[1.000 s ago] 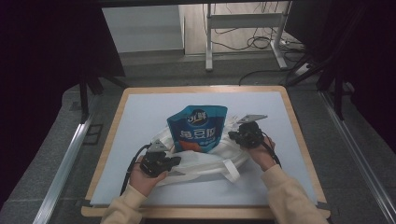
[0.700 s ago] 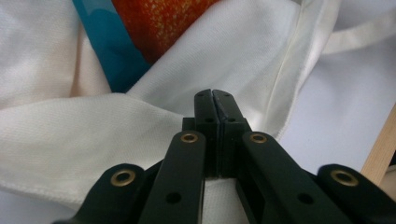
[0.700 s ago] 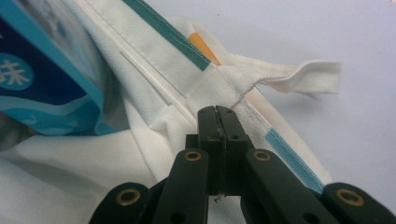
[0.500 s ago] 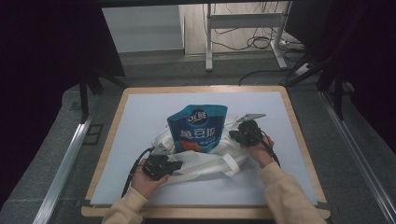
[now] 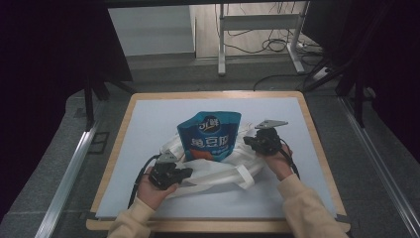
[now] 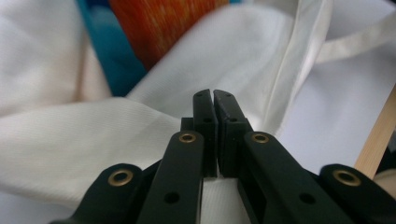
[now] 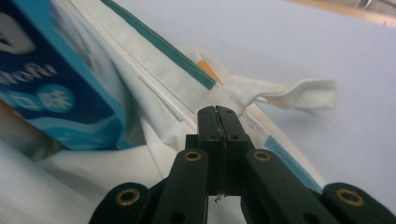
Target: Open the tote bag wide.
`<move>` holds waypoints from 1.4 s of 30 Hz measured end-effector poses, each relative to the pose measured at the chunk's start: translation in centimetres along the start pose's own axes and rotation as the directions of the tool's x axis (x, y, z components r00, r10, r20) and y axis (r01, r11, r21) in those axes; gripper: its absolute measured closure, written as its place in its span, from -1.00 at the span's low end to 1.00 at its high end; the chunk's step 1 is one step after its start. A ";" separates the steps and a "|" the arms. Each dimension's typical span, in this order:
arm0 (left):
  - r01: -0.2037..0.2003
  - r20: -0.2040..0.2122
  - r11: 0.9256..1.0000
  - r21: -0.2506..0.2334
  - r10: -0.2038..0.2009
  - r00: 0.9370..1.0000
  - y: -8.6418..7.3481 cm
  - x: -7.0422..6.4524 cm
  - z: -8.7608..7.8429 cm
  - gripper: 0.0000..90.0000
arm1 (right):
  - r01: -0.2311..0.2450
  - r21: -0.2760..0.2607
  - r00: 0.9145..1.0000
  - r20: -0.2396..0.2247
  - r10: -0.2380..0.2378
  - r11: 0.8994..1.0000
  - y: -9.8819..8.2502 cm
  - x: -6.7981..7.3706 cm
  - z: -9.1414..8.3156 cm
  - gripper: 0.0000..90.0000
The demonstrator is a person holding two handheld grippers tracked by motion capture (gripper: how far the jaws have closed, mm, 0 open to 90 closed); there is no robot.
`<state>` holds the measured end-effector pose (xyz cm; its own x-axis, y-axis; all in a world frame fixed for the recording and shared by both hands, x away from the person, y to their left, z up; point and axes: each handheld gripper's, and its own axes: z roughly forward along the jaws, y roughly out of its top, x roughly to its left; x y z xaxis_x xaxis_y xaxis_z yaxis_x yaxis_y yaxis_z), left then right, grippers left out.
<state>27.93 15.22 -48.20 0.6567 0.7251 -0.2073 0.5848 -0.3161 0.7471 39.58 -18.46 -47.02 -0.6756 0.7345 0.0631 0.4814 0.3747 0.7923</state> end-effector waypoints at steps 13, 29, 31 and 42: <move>0.071 -0.081 0.986 -0.151 -0.084 0.993 -1.5 3.2 -5.7 0.98 | 0.017 -0.156 0.999 -0.043 -0.024 0.988 -0.7 1.3 -6.3 0.96; 0.153 -0.221 0.980 -0.126 -0.178 0.959 -4.4 7.2 -4.7 0.31 | -0.032 -0.148 0.999 0.015 0.035 0.988 -7.9 -2.3 -10.2 0.24; 0.167 -0.227 0.978 -0.125 -0.192 0.955 -4.6 7.5 -4.6 0.24 | -0.036 -0.135 0.999 0.025 0.039 0.990 -8.2 -2.5 -9.9 0.19; 0.157 -0.230 0.982 -0.107 -0.178 0.957 -4.6 7.4 -4.1 0.05 | -0.051 -0.128 0.997 0.054 0.058 0.990 -8.4 -2.8 -9.6 -0.02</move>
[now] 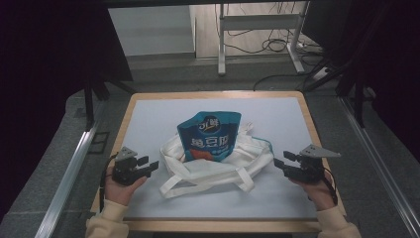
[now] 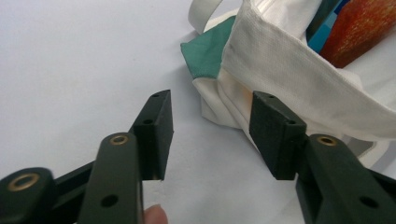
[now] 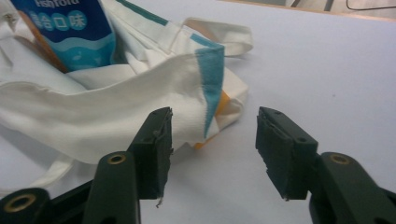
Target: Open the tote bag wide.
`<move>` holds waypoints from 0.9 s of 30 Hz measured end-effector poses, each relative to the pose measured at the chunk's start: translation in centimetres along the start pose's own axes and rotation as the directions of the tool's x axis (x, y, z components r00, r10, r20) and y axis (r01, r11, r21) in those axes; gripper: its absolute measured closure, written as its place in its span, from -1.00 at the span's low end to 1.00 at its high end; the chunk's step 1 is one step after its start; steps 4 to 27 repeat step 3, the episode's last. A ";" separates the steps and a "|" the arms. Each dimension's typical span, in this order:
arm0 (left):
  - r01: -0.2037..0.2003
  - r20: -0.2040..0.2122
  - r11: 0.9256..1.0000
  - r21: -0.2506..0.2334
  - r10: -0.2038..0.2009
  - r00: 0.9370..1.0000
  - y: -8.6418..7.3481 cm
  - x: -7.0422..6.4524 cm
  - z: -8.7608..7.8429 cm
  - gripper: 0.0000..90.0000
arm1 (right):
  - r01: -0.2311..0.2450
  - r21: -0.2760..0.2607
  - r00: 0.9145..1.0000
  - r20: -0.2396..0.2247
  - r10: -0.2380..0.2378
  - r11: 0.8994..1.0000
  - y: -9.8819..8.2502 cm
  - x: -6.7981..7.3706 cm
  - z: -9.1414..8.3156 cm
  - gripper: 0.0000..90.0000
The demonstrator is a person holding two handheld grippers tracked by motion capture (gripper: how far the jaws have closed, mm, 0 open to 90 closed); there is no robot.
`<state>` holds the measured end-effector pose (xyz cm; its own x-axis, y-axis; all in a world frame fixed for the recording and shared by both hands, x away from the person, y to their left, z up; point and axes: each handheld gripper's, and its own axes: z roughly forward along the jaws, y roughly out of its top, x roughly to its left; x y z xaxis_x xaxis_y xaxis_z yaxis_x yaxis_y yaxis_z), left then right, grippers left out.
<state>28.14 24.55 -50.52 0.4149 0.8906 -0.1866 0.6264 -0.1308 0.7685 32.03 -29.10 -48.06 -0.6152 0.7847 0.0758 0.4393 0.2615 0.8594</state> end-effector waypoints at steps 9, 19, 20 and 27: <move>-0.013 -0.027 1.000 0.014 0.013 1.000 -0.1 0.1 0.6 -0.11 | -0.015 0.012 0.999 0.032 0.014 1.000 -0.3 -0.5 0.1 -0.09; -0.013 -0.027 1.000 0.014 0.013 1.000 -0.1 0.1 0.6 -0.11 | -0.015 0.012 0.999 0.032 0.014 1.000 -0.3 -0.5 0.1 -0.09; -0.013 -0.027 1.000 0.014 0.013 1.000 -0.1 0.1 0.6 -0.11 | -0.015 0.012 0.999 0.032 0.014 1.000 -0.3 -0.5 0.1 -0.09; -0.013 -0.027 1.000 0.014 0.013 1.000 -0.1 0.1 0.6 -0.11 | -0.015 0.012 0.999 0.032 0.014 1.000 -0.3 -0.5 0.1 -0.09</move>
